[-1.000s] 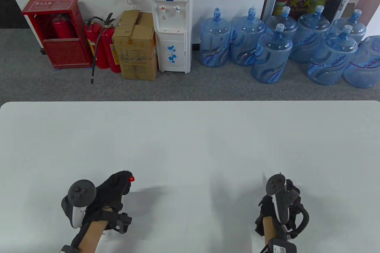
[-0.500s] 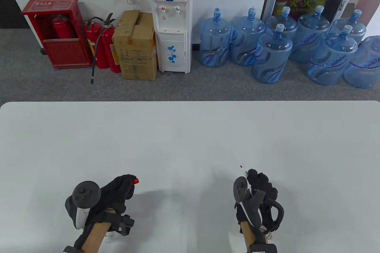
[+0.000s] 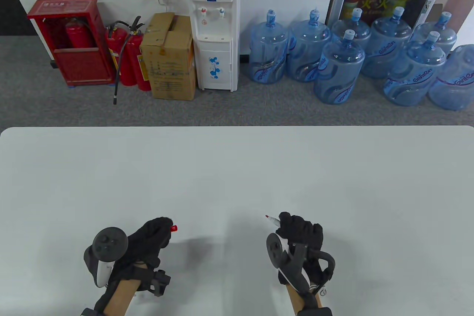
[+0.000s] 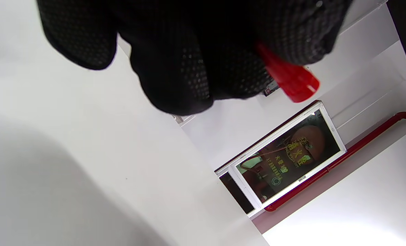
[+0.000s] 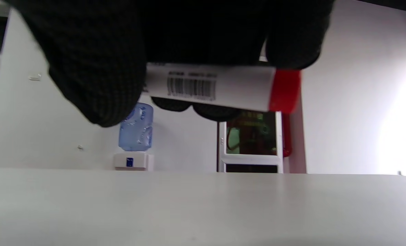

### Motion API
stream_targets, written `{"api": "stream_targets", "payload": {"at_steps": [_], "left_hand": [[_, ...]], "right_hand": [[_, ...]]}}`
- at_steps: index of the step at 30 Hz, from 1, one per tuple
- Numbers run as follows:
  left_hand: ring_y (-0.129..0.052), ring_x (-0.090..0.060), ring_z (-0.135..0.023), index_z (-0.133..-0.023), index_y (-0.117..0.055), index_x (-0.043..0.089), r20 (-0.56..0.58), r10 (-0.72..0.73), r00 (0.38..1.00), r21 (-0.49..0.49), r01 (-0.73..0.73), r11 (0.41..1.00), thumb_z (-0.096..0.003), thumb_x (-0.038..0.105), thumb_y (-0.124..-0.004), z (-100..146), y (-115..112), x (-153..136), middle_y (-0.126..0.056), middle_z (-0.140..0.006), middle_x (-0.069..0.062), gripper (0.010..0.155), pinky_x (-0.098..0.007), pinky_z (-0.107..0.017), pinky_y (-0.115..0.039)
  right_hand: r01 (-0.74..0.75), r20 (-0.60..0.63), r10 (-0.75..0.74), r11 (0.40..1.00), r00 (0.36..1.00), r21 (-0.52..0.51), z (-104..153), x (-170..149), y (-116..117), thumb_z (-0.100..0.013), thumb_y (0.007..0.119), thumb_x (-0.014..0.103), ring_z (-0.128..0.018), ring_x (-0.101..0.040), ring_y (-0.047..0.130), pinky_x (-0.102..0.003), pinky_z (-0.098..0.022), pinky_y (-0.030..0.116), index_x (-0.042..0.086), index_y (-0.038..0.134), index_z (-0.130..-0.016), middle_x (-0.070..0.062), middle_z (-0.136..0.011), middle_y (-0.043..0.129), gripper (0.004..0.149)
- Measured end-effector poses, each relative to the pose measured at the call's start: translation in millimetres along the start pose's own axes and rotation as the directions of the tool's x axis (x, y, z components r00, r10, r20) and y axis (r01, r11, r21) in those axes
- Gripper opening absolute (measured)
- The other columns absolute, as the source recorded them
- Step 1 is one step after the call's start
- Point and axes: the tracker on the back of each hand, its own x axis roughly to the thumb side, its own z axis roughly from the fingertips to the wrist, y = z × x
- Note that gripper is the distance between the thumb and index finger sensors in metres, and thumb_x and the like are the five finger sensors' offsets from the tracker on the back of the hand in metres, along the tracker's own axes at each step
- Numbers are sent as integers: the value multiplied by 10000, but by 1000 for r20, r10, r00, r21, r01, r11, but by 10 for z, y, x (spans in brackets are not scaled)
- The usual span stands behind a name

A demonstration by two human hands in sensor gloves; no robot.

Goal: Insert the marker cap back onto the marker

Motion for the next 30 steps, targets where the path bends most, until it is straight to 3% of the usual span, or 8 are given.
{"api": "stream_targets", "payload": {"at_steps": [12,24,30], "left_hand": [[-1068,-204,-550,-861,-830,363,22,-14,1000,-63,15,998,-416,391,-876,38,-143,79,-994,-829,21,448,-578,-612,-749],[-1093,-189,-493,-847,-857,347,7,-2,1000,-102,3,995,-427,460,-823,47,-220,96,-1045,-736,54,437,-559,-593,-774],[-1092,-189,-496,-842,-865,366,3,-21,1000,-102,21,995,-431,458,-813,49,-227,108,-1047,-737,56,424,-557,-595,-774]], "right_hand": [[-31,223,39,999,974,-37,180,459,38,-352,872,456,-733,-172,1000,-535,-636,756,370,789,-856,81,-847,922,518],[-3,278,7,1000,961,-15,260,693,35,-315,924,451,-706,-151,995,-528,-636,758,356,782,-837,92,-804,917,549],[18,305,-16,1000,952,-4,297,768,26,-358,839,462,-752,-153,984,-521,-643,755,393,763,-863,103,-855,900,516]]}}
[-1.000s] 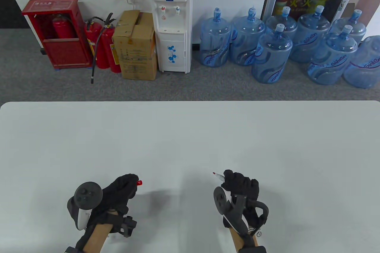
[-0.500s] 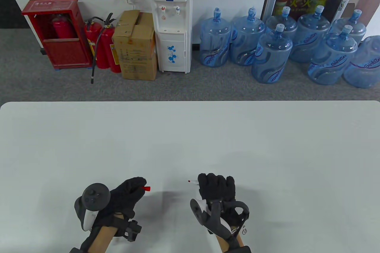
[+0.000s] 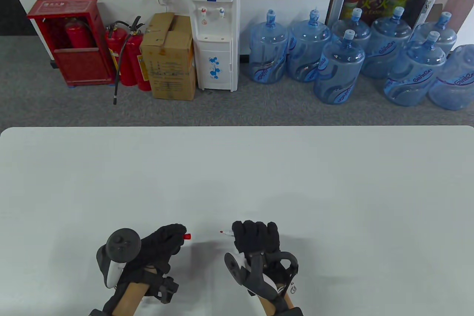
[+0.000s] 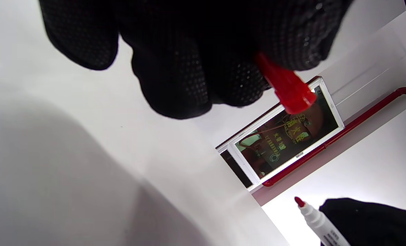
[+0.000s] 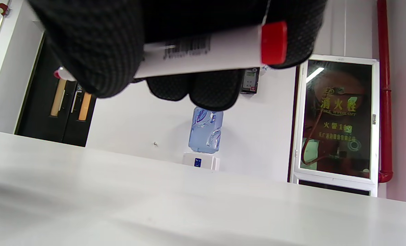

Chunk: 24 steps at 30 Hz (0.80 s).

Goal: Insert the marker cap back onto the marker

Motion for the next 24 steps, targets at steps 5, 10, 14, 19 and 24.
{"api": "stream_targets", "payload": {"at_steps": [5,10,14,19,24], "left_hand": [[-1087,-197,-524,-847,-860,373,7,-18,1000,-9,18,1000,-429,426,-845,6,-35,40,-1032,-783,39,422,-565,-602,-765],[-1085,-205,-536,-869,-843,341,11,-21,1000,-22,22,1000,-417,397,-880,8,-70,71,-1023,-806,26,457,-574,-604,-760],[-1085,-204,-537,-870,-843,338,11,-29,1000,-26,29,999,-421,396,-873,8,-86,75,-1024,-806,24,453,-574,-603,-761],[-1101,-196,-504,-852,-863,342,7,-38,999,-32,39,999,-427,424,-849,7,-99,78,-1050,-769,39,433,-562,-592,-777],[-1109,-188,-482,-843,-874,346,6,-41,999,-37,41,998,-425,446,-837,10,-108,88,-1066,-741,53,431,-553,-585,-788]], "right_hand": [[7,36,-7,1000,999,-4,17,98,-18,-381,781,471,-768,-155,980,-519,-646,753,410,756,-877,104,-873,897,500],[22,63,-21,1000,998,-15,32,183,-52,-379,788,473,-772,-155,977,-519,-646,753,413,755,-875,106,-880,894,500],[30,67,-30,999,997,-9,39,216,-59,-360,834,470,-768,-153,980,-521,-646,754,405,765,-863,106,-869,901,512],[67,61,-66,998,996,-6,44,231,-41,-356,839,485,-765,-151,982,-517,-644,758,408,764,-858,109,-864,902,514],[70,75,-69,997,995,-10,53,264,-55,-368,804,501,-764,-150,982,-515,-644,757,429,756,-865,109,-867,902,505]]}}
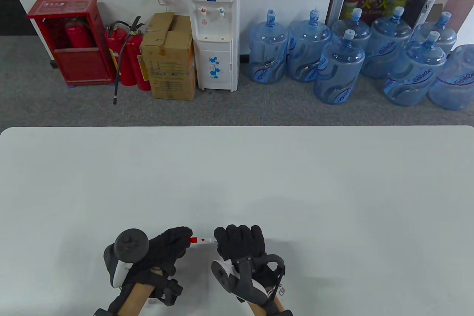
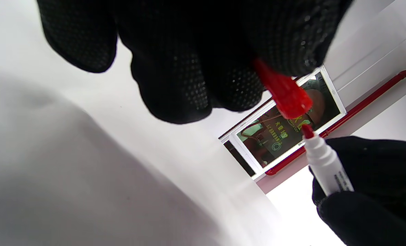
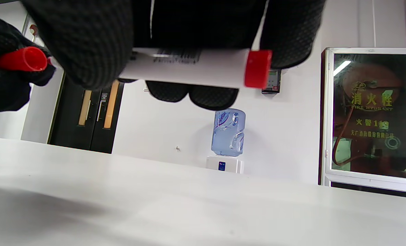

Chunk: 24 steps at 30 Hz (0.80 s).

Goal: Insert the marker cap back onto the marker

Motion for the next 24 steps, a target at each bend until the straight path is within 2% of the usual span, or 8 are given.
{"api": "stream_targets", "payload": {"at_steps": [24], "left_hand": [[-1113,-182,-457,-828,-889,345,29,-6,1000,-66,8,998,-419,492,-823,2,-121,67,-1082,-697,69,439,-539,-575,-798]], "right_hand": [[10,47,-10,1000,999,-9,18,107,-65,-361,824,501,-753,-145,986,-511,-642,761,437,760,-859,116,-855,908,506]]}}
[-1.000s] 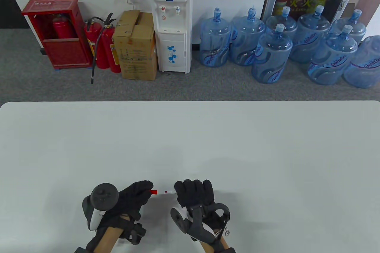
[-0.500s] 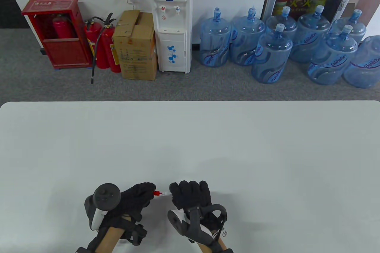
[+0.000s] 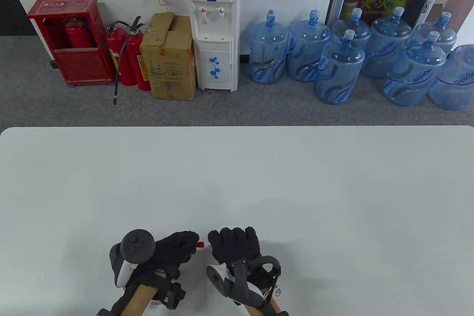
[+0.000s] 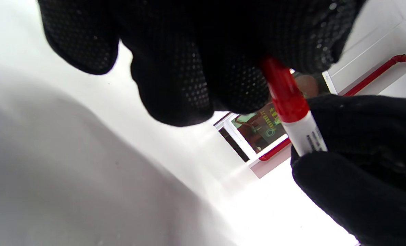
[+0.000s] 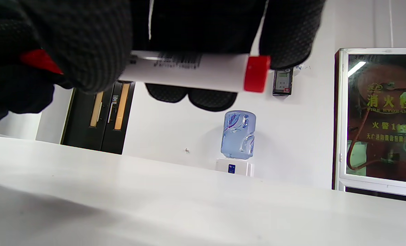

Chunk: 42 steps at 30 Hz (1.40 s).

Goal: Insert the marker cap back onto the marker

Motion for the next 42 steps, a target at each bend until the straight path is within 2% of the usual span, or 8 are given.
{"api": "stream_targets", "payload": {"at_steps": [9,12,16,21,26,28,34,42], "left_hand": [[-1129,-171,-401,-789,-917,320,-18,16,1000,-13,-16,1000,-423,513,-785,-1,-26,8,-1108,-610,77,434,-528,-545,-823],[-1125,-180,-404,-789,-917,309,-30,55,998,-14,-55,998,-420,493,-802,5,-22,15,-1105,-611,64,428,-537,-546,-816],[-1124,-191,-420,-795,-906,303,-11,57,998,-24,-57,998,-421,462,-813,20,-25,50,-1102,-626,48,417,-550,-557,-807],[-1152,-164,-349,-786,-901,263,2,77,997,8,-77,997,-418,439,-806,39,-25,117,-1135,-578,42,418,-523,-514,-847],[-1142,-147,-332,-781,-880,269,-3,66,998,-27,-66,997,-409,436,-781,44,-44,108,-1120,-561,55,420,-507,-511,-850],[-1142,-144,-325,-778,-882,273,5,67,998,-30,-67,997,-405,438,-785,49,-50,114,-1121,-555,57,419,-499,-510,-851],[-1138,-141,-315,-774,-874,278,91,-73,993,25,71,997,-392,434,-782,84,-61,239,-1121,-546,60,423,-494,-516,-852],[-1129,-144,-315,-765,-870,290,147,-139,979,63,131,989,-380,428,-786,118,-42,314,-1115,-545,59,418,-499,-531,-842]], "right_hand": [[47,2,-47,999,999,-12,12,14,-29,-319,914,454,-740,-147,983,-513,-640,766,401,759,-842,140,-836,885,547],[94,0,-94,996,996,-11,13,7,-40,-324,918,434,-737,-153,979,-521,-636,773,383,755,-845,122,-839,870,549],[202,-39,-202,979,979,-2,7,-62,-42,-333,906,417,-753,-154,960,-525,-637,774,421,752,-839,137,-863,833,529],[293,-31,-292,956,956,5,5,-91,-43,-328,912,400,-657,-145,996,-451,-562,877,393,772,-823,116,-829,856,515],[282,47,-280,959,959,-24,12,-72,-92,-313,927,384,-608,-152,999,-412,-523,890,372,807,-801,100,-807,874,503],[305,43,-304,952,952,-16,15,-83,-94,-316,923,384,-604,-157,996,-414,-519,882,368,818,-797,98,-803,879,492],[328,49,-328,945,944,7,15,-114,-91,-323,898,394,-578,-160,1010,-414,-497,892,348,839,-794,81,-787,894,477],[359,83,-362,932,929,44,6,-123,-81,-356,827,407,-514,-161,1038,-379,-401,947,292,857,-810,20,-757,917,470]]}}
